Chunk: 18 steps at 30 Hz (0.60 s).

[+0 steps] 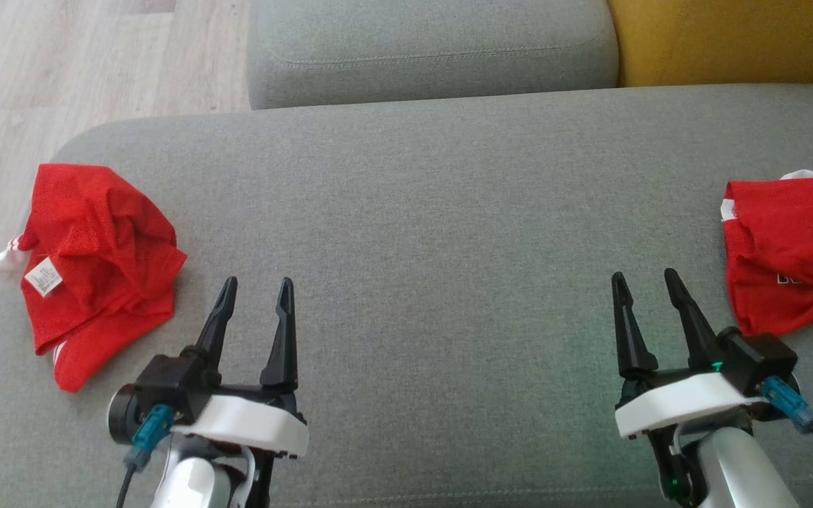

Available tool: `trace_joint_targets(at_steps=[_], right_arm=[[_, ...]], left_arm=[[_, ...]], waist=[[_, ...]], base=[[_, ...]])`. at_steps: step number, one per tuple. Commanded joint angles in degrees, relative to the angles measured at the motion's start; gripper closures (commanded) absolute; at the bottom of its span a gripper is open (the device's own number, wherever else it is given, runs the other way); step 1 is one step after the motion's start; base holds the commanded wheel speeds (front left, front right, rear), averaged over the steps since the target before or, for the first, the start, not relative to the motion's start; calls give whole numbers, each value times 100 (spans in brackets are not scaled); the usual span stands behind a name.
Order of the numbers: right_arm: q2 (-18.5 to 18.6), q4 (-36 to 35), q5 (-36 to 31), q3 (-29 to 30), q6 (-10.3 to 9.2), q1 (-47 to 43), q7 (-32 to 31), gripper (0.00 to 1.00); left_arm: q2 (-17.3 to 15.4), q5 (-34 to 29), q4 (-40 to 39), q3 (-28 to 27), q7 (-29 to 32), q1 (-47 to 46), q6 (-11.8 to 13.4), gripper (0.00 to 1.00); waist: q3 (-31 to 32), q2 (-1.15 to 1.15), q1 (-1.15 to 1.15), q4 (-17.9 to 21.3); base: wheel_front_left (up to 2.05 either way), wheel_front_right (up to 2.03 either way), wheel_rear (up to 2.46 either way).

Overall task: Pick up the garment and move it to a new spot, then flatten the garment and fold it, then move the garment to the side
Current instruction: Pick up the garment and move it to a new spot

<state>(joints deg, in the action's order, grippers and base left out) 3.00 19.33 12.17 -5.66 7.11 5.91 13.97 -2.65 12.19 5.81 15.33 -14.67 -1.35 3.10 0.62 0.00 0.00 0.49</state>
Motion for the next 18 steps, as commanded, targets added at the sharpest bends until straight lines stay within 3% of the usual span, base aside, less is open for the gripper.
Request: trace_joint_targets(at_steps=[1, 10, 18], right_arm=[[-12, -149, 54, -131, 37, 160, 78, 0], [-12, -107, 76, -108, 37, 120, 88, 0], [-13, -78, 152, -243, 37, -9, 80, 0]], left_arm=[[-22, 2, -188, -186, -33, -213, 29, 0], [-22, 6, -132, -164, -33, -236, 34, 0], [-22, -39, -58, -265, -33, -242, 59, 0]], waist=[[2, 0, 0, -7], [38, 0, 0, -291], [143, 0, 0, -1143]], base=[[0, 0, 0], [0, 0, 0], [0, 0, 0]])
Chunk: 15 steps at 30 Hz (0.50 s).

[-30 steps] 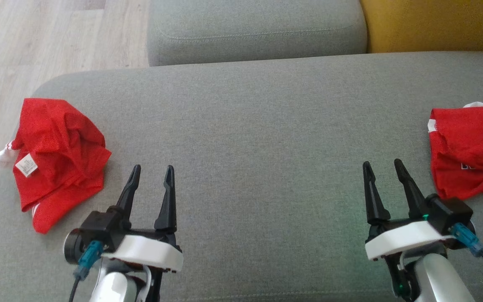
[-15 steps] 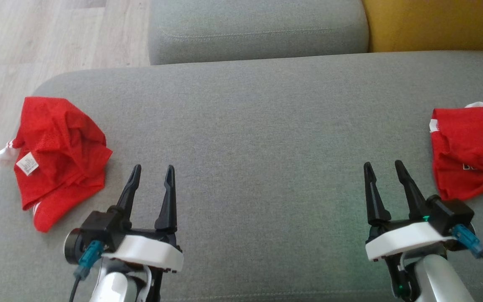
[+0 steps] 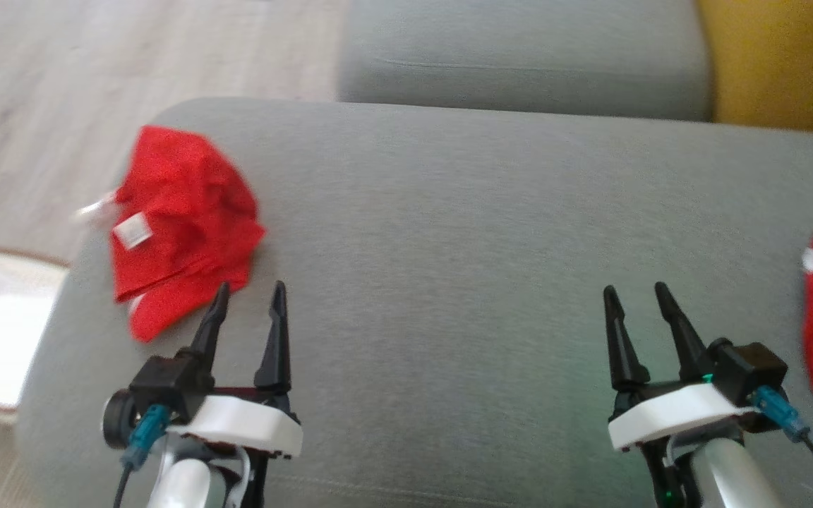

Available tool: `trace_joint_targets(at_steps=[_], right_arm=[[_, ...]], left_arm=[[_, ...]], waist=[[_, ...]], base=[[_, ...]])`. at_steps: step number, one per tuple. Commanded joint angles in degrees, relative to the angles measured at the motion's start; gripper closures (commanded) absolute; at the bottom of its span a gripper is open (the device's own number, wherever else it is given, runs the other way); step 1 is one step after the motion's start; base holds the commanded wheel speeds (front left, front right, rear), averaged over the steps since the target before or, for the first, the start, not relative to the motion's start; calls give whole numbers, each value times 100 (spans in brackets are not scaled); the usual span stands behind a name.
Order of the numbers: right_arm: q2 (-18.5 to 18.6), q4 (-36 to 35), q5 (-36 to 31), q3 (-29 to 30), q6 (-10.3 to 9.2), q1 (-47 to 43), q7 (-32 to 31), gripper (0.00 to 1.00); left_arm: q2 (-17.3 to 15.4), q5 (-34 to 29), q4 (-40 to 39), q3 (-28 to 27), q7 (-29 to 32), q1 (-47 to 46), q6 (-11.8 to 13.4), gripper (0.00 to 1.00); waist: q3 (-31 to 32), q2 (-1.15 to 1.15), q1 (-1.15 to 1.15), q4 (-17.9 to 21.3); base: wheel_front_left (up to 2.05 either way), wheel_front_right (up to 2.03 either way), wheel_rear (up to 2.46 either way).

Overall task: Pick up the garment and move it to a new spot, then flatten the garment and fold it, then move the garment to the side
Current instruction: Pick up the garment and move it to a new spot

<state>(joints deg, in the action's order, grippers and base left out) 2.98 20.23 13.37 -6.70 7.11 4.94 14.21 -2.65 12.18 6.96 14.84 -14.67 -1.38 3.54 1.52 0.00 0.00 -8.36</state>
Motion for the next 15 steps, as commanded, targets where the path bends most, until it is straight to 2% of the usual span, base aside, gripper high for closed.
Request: trace_joint_targets(at_steps=[1, 9, 15], right_arm=[[-10, -160, 48, -166, 37, 66, 54, 0], [-10, -67, 235, -471, 37, -12, 49, 0], [-10, -1, 411, -798, 37, 59, 55, 0]], left_arm=[[-22, -55, -162, -242, -33, -230, 12, 0], [-22, -191, -103, -551, -33, -109, -23, 0], [-22, -259, -128, -834, -33, -27, -51, 0]], waist=[[70, 0, 0, -396], [207, 0, 0, -1395], [163, 0, 0, -1917]], base=[[0, 0, 0], [0, 0, 0], [0, 0, 0]])
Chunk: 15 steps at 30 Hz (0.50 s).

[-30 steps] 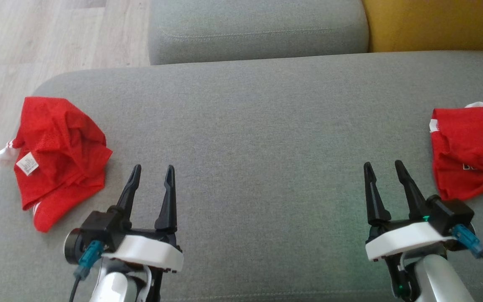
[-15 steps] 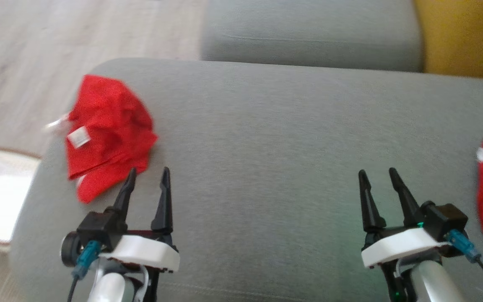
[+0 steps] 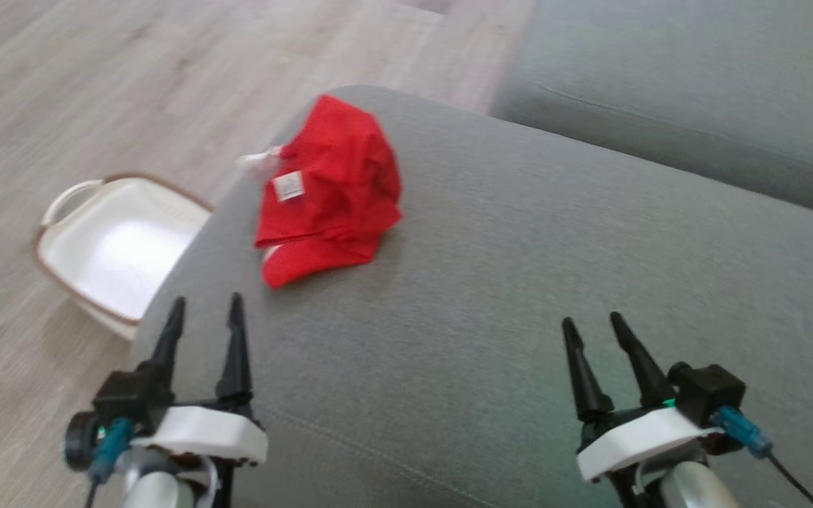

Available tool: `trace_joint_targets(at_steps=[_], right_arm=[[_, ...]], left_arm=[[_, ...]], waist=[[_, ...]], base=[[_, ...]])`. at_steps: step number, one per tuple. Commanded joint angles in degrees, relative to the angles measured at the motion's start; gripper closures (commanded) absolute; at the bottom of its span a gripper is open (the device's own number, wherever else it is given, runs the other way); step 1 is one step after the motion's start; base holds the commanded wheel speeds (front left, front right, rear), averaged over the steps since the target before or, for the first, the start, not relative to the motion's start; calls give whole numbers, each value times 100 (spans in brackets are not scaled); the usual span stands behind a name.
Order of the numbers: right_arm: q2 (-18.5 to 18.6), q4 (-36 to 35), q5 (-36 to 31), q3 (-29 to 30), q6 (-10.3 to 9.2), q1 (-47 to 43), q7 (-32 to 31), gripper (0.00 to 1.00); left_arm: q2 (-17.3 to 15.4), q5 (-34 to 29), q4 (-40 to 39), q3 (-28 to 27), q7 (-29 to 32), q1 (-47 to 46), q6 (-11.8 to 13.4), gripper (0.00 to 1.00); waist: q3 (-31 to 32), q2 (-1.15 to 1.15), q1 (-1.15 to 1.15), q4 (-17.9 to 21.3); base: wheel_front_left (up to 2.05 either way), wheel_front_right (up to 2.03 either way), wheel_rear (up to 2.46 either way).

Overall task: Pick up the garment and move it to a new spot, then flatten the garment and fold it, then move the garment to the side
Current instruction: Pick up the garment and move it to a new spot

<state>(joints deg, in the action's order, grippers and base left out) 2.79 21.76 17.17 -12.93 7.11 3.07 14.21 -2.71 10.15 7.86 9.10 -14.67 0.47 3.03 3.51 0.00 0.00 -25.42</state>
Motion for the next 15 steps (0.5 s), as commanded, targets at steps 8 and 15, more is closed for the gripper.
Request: trace_joint_targets(at_steps=[8, 15], right_arm=[[9, -25, 104, -491, 37, 492, 59, 0], [9, 2, 150, -328, 37, 528, 68, 0]], left_arm=[[-17, -20, -398, -517, -33, -139, 51, 0], [-18, -50, -296, -701, -33, -276, -67, 0]], waist=[[-186, 0, 0, -317], [-216, 0, 0, -273]], base=[[0, 0, 0], [0, 0, 0]])
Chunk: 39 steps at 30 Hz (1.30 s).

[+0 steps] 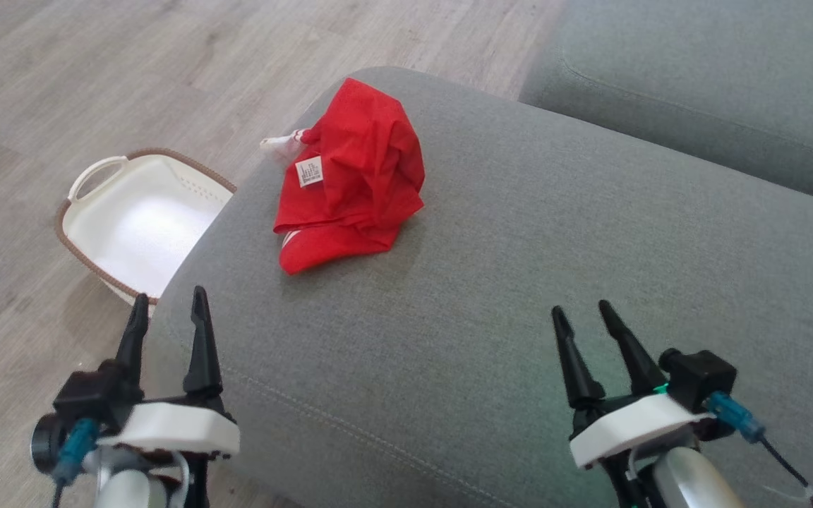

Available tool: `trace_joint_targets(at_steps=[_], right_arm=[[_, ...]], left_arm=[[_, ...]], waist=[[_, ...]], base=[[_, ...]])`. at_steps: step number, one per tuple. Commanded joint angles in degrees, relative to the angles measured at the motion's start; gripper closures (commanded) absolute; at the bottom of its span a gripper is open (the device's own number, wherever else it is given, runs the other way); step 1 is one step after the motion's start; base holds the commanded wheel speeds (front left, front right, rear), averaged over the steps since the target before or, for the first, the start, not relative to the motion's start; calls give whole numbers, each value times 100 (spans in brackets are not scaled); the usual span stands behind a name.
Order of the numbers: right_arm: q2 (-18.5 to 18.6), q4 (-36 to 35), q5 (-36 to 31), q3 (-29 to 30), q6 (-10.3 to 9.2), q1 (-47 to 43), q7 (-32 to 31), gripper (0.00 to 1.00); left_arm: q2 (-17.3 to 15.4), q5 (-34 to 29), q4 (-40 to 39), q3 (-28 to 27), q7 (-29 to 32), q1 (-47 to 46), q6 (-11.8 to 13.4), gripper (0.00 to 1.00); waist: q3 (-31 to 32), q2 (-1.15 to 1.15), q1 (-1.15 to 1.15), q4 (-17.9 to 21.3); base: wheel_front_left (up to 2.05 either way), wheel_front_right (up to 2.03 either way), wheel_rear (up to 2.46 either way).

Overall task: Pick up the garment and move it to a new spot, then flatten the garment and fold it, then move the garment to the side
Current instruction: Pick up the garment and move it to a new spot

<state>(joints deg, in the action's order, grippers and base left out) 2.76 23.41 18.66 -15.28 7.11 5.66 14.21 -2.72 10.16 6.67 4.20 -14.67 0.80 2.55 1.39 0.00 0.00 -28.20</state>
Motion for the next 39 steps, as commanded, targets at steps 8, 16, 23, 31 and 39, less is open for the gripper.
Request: trace_joint_targets(at_steps=[8, 16, 23, 31, 39], right_arm=[[12, -503, -380, 213, 37, 466, -63, 0], [12, -1258, -954, 809, 37, 693, -488, 0], [11, -1858, -1297, 976, 37, 913, -787, 0], [11, -2240, -1304, 910, 37, 1043, -884, 0], [11, -2366, -1342, 877, 37, 1069, -891, 0]], left_arm=[[-400, 50, 248, -635, -29, -1085, -262, 0], [-1112, 92, 1310, -506, 952, -2790, -699, 0], [-1667, 488, 2461, -67, 2216, -4164, -980, 0], [-2350, 898, 3392, 1026, 2575, -5170, -1002, 0], [-2576, 1407, 4184, 1535, 2789, -5679, -1003, 0]], waist=[[-618, 0, 0, 574], [-1482, 0, 0, 1097], [-2121, 0, 0, 1546], [-2658, 0, 0, 1917], [-2925, 0, 0, 2060]], base=[[0, 0, 0], [0, 0, 0], [0, 0, 0], [0, 0, 0], [0, 0, 0]])
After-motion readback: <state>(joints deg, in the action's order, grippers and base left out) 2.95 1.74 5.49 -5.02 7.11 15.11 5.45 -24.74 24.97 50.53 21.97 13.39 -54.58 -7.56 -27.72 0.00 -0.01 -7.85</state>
